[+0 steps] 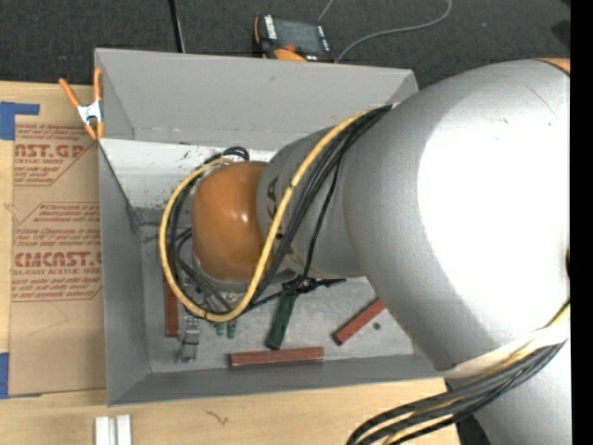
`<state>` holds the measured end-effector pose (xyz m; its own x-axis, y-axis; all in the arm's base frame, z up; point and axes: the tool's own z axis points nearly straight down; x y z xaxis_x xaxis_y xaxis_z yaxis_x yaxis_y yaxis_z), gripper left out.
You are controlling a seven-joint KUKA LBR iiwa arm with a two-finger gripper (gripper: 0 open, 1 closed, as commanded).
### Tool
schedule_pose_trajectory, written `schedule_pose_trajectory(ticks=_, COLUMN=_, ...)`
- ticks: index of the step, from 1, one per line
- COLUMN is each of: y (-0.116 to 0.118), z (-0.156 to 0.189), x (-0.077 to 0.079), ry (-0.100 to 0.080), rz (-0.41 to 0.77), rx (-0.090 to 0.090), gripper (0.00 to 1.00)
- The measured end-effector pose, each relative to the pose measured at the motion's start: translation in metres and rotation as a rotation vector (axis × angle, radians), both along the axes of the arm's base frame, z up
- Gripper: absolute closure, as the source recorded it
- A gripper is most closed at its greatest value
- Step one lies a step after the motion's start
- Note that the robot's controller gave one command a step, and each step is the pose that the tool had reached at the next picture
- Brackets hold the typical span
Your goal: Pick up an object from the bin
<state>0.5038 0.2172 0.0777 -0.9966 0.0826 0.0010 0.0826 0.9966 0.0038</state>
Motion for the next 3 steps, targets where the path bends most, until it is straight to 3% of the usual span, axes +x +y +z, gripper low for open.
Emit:
schedule_pose_trajectory(ticks=1, y=-0.067, z=-0.009, x=0.002, ry=0.002, rz=-0.051, rx=-0.007, gripper=0.0)
schedule_pose_trajectory(ticks=2, y=-0.065, z=0.035, x=0.033, ry=-0.006, rz=0.02, rx=-0.003, gripper=0.0)
schedule_pose_trajectory(ticks=3, y=-0.154, z=-0.009, x=-0.003, ry=0.0, rz=0.137, rx=-0.006, gripper=0.0)
